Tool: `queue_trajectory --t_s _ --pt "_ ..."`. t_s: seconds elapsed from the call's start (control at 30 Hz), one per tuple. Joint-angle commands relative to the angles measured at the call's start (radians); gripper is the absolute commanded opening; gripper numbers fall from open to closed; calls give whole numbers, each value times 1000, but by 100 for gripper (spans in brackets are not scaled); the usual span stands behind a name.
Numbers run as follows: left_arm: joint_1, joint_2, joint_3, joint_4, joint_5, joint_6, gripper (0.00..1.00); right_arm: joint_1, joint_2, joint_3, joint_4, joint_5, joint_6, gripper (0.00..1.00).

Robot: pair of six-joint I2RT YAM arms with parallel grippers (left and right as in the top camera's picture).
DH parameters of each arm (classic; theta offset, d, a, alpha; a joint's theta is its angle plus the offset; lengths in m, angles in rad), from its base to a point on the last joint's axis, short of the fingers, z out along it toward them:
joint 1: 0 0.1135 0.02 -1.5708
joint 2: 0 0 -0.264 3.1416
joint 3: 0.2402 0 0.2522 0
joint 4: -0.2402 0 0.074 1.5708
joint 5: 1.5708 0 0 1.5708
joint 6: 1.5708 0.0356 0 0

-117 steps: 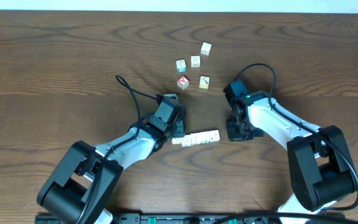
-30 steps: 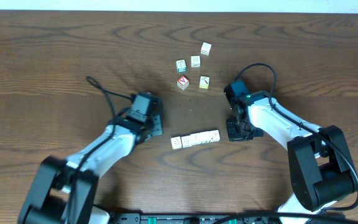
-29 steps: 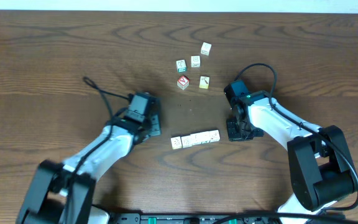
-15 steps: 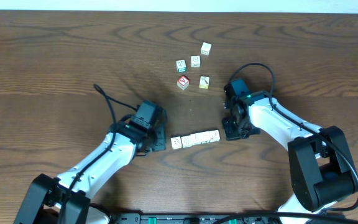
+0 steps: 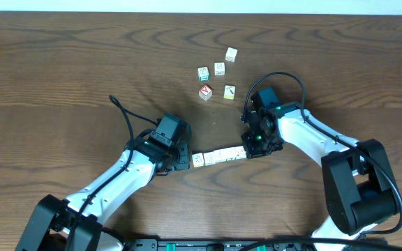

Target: Lift 5 blocks

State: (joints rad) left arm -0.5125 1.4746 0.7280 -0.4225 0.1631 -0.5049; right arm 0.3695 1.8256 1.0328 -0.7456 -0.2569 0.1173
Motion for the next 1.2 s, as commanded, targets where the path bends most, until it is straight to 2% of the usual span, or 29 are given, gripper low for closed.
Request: queue_trajectory --t_s 0.0,0.17,0.63,1.17 --pt "-3 22 -4 -2 8 -36 7 -1 11 -8 5 -61 -18 1" --pt "-10 28 -4 -2 7 -43 7 -2 11 -8 6 -116 -16 1" --pt "-80 28 -4 9 -42 -102 7 -2 11 -8 7 -110 8 1" --pt "-83 71 -4 21 -98 -129 7 -1 11 -8 5 -81 9 1"
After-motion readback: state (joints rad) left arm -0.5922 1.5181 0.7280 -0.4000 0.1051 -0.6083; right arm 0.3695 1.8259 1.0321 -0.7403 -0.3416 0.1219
